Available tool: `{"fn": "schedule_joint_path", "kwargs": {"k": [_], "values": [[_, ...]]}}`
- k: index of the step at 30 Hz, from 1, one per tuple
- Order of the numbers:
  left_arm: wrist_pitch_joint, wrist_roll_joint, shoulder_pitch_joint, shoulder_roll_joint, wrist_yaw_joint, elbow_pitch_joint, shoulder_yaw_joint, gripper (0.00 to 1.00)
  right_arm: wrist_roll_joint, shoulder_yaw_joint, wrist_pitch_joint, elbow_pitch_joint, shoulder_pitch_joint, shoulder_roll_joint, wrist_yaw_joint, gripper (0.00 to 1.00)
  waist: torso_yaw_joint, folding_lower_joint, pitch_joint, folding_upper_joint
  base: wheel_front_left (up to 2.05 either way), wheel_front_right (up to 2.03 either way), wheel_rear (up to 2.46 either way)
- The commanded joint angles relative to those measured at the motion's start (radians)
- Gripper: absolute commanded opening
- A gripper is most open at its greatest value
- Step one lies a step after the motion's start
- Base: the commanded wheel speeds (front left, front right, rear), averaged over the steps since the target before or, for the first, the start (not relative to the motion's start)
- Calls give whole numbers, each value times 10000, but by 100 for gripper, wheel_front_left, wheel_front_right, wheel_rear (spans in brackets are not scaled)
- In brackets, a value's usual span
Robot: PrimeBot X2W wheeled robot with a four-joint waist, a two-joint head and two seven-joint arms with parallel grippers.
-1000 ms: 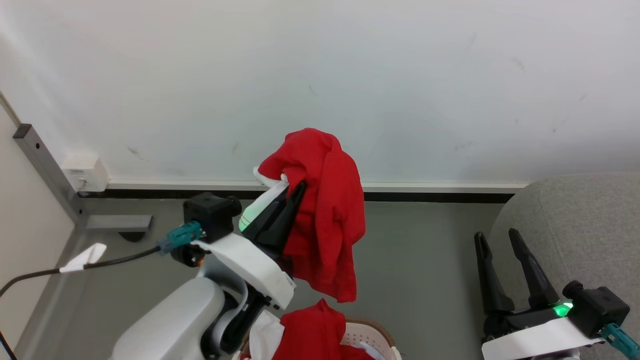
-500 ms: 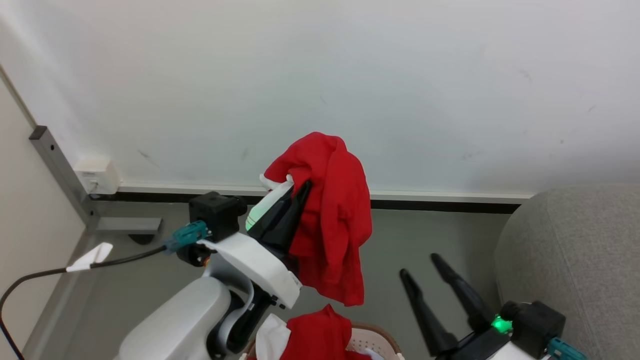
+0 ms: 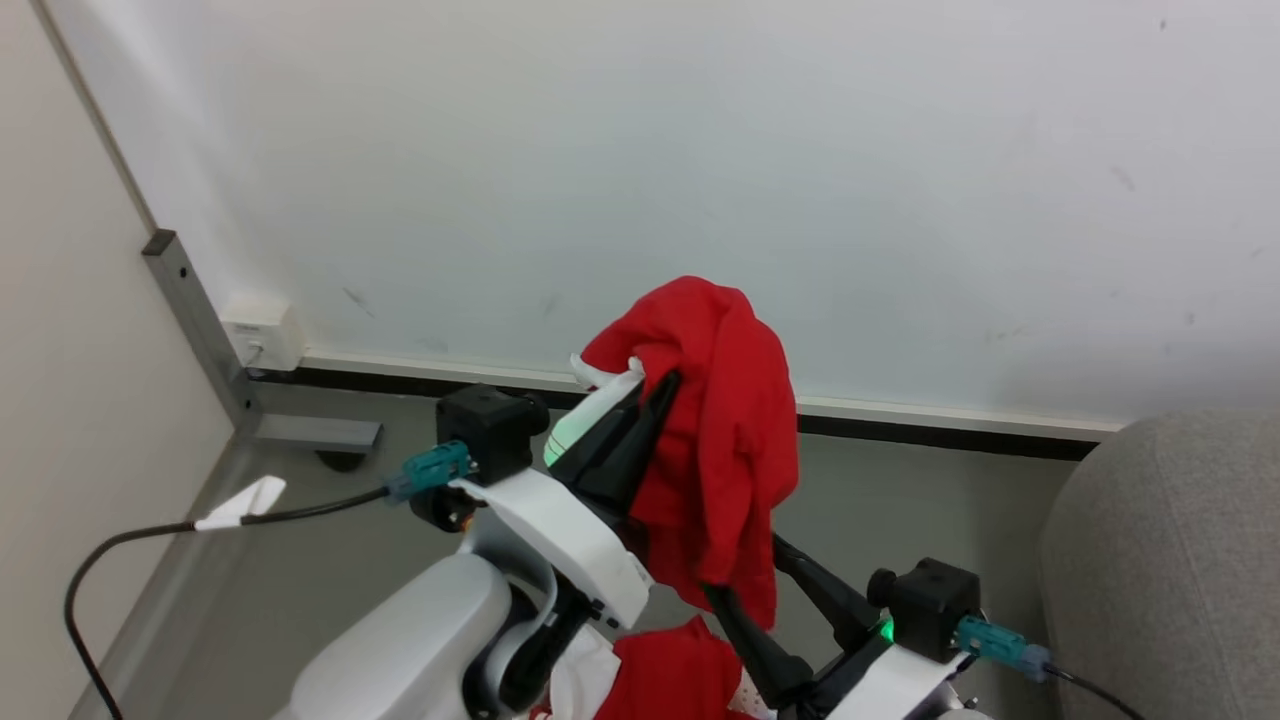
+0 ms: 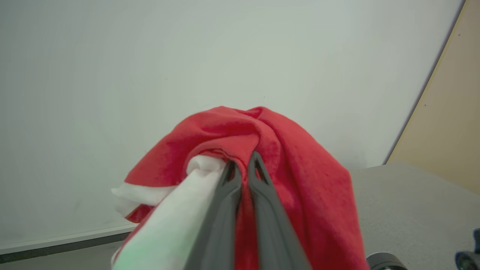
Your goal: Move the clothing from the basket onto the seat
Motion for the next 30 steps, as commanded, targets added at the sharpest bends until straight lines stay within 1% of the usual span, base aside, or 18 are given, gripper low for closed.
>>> {"fn": "schedule_joint_path", "kwargs": {"k": [1,2,5,7,10,11,12,13,18,27,28,30], "values": [[24,-95,-52,-74,-33,18,-42,0,56,95,-30,261,-204,87,-19,100,163,-1,-70,0,0,0,0],[41,-76,-49,-131,-51,34,-108,0,59,138,-34,585,-351,167,-19,100,251,-1,-95,0,0,0,0],[74,-16,-14,-349,-140,18,-325,0,-9,-162,-291,1605,-735,496,-19,100,515,-1,-162,0,0,0,0],[133,26,23,-412,-183,22,-461,0,39,-139,-443,2005,-971,768,-18,100,665,-1,-199,0,0,0,0],[157,-37,87,-451,-221,98,-537,0,140,-35,-609,2401,-1261,906,-18,100,829,-1,-243,0,0,0,0],[150,-33,96,-447,-234,115,-553,0,205,12,-642,2497,-1335,945,-18,80,866,-1,-254,0,0,0,0],[151,-56,108,-444,-237,130,-549,0,216,45,-689,2569,-1414,972,-18,20,895,-1,-260,0,0,0,0],[145,-81,121,-436,-225,143,-542,0,246,70,-687,2629,-1474,995,-18,0,920,-1,-266,0,0,0,0],[88,-120,168,-385,-163,183,-500,0,291,76,-758,2605,-1516,1048,-18,0,956,-1,-275,0,0,0,0],[49,-198,285,-243,-90,270,-465,0,-39,-660,-762,1861,-1019,1072,-18,0,787,-1,-178,0,0,0,0],[32,-188,292,-226,-86,262,-465,14,-85,-719,-762,1790,-950,1073,-18,0,751,-1,-161,0,0,0,0],[4,-213,342,-229,-99,219,-461,38,-165,-900,-763,1672,-861,1062,-18,0,670,-1,-117,0,0,0,0]]}}
